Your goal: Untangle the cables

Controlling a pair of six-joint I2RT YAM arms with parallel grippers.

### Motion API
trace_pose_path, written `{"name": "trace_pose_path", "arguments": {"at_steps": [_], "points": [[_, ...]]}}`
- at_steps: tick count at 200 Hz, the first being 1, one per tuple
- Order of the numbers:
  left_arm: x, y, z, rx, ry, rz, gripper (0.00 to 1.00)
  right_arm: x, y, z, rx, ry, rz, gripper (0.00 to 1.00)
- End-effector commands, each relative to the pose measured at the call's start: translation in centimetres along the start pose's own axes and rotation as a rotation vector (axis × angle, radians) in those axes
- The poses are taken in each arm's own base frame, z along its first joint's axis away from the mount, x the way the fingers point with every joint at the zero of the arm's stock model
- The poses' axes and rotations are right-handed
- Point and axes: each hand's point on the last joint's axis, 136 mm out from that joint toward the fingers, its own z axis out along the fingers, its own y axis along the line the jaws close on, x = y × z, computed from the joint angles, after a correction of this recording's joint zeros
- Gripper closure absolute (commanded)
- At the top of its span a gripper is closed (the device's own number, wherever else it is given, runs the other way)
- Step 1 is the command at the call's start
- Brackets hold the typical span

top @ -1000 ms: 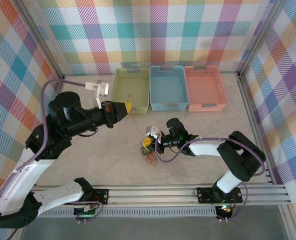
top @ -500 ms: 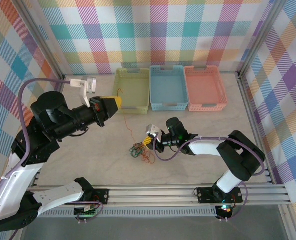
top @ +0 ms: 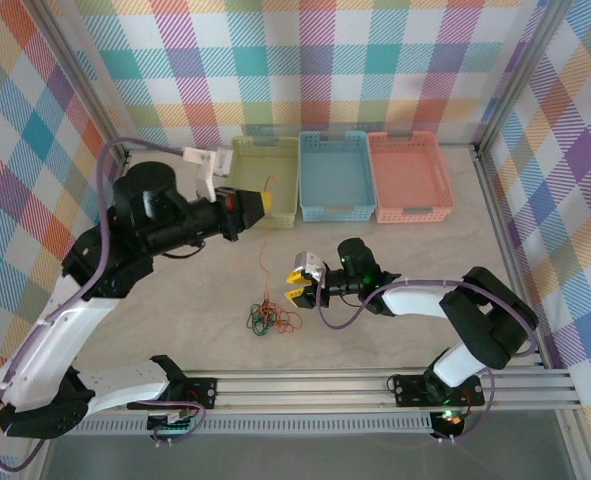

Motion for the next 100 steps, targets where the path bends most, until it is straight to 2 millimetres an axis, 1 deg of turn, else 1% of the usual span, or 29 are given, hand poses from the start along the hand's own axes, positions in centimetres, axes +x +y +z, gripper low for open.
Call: {"name": "trace_pose_path", "arguments": {"at_steps": [1, 23, 54, 86, 100], "points": [[-1.9, -2.5, 0.3, 0.092, -0.029, 0.009, 1.00, -3.4, 1.7, -0.8, -0.087, -0.116, -0.097, 0.52], [-2.7, -3.1, 1.7, 0.116, -0.020, 0.004, 1.00, -4.5, 2.2, -0.7, -0.114, -0.133, -0.115, 0.47], [-4.7, -4.9, 3.0, 0.173, -0.021, 0.002, 1.00, -5.7, 2.3, -0.9, -0.121, -0.170, -0.144, 0.45], [-6.5, -6.5, 4.3, 0.234, -0.024, -0.014, 1.00, -6.4, 1.6, -0.9, -0.085, -0.183, -0.151, 0.44], [-6.5, -6.8, 4.8, 0.253, -0.014, -0.022, 1.00, -6.4, 0.9, -0.9, -0.042, -0.183, -0.152, 0.44]]}}
